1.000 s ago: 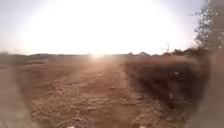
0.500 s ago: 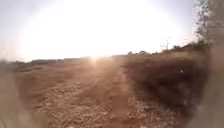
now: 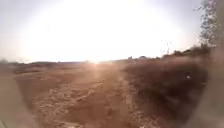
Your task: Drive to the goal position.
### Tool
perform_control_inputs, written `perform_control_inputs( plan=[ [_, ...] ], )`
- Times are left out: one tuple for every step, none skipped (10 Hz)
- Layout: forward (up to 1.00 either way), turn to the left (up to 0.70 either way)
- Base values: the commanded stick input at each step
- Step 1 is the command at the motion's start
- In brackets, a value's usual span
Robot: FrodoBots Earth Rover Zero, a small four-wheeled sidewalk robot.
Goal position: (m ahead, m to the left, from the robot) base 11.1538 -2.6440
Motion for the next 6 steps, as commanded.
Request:
perform_control_inputs(
  plan=[
    [0.7,0.0],
    [0.7,0.0],
    [0.7,0.0],
    [0.7,0.0],
    [0.7,0.0],
    [0.7,0.0]
  ],
)
